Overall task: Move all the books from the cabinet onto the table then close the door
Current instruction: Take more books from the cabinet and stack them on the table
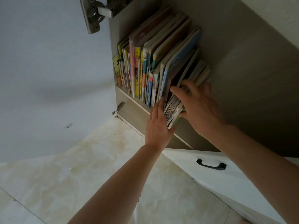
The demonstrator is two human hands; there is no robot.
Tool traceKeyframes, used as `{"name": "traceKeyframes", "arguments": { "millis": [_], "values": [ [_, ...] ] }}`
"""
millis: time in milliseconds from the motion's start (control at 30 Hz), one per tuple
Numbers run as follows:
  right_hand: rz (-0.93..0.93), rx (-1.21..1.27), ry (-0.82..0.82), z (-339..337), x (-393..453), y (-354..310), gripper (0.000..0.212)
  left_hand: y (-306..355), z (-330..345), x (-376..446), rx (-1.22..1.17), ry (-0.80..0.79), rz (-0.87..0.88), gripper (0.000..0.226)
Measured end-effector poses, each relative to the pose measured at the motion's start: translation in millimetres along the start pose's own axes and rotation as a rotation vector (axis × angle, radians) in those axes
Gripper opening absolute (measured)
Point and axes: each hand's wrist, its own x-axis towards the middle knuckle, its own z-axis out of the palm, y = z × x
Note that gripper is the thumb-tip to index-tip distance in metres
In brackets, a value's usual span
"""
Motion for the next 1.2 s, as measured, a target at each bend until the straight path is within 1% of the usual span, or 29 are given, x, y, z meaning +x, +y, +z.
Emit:
{"name": "traceKeyframes", "arguments": {
  "millis": [100,233,300,367,433,500,533,567,600,667,700,733,800,867,1000,1100,1133,1200],
  "values": [
    [0.014,0.032,0.025,3,-8,2,0.087,5,1,-1,-0.102,-0.035,-0.073,0.104],
    [0.05,0.06,0.052,5,-10,1,0.082,17,6,2,-0.268,-0.03,-0.223,0.087],
    [0.034,0.078,0.051,6,-10,0,0.083,18,7,6,-0.292,-0.007,-0.254,0.077],
    [0.003,0.09,0.053,7,-10,1,0.087,16,7,8,-0.296,0.012,-0.246,0.07],
    [-0.016,0.098,0.053,6,-11,3,0.099,16,6,9,-0.285,0.025,-0.236,0.067],
    [0.024,0.17,0.09,4,-12,7,0.11,13,1,7,-0.253,0.013,-0.213,0.067],
    [0.087,0.263,0.133,4,-11,11,0.113,10,-4,5,-0.238,-0.003,-0.197,0.067],
    [0.177,0.408,0.165,5,-10,15,0.115,5,-10,3,-0.223,-0.025,-0.184,0.066],
    [0.289,0.621,0.171,5,-9,21,0.118,1,-17,0,-0.21,-0.049,-0.173,0.064],
    [0.545,1.167,0.132,6,-4,27,0.124,-9,-34,-7,-0.192,-0.092,-0.148,0.058],
    [0.635,1.338,0.084,8,-2,29,0.126,-15,-42,-10,-0.185,-0.111,-0.143,0.055],
    [0.682,1.393,0.025,12,-1,30,0.128,-22,-49,-14,-0.178,-0.13,-0.148,0.052],
    [0.699,1.329,-0.1,24,0,31,0.132,-37,-60,-16,-0.175,-0.155,-0.157,0.05],
    [0.691,1.266,-0.211,35,1,32,0.135,-54,-66,-16,-0.194,-0.174,-0.167,0.053],
    [0.544,1.332,-0.344,46,5,30,0.144,-77,-71,-10,-0.211,-0.204,-0.144,0.059],
    [0.469,1.344,-0.358,45,8,30,0.133,-80,-70,-5,-0.257,-0.217,-0.145,0.062],
    [0.469,1.351,-0.339,44,9,29,0.133,-80,-70,-3,-0.274,-0.228,-0.153,0.064],
    [0.502,1.352,-0.297,43,13,30,0.145,-79,-70,0,-0.288,-0.252,-0.166,0.064]
  ]
}}
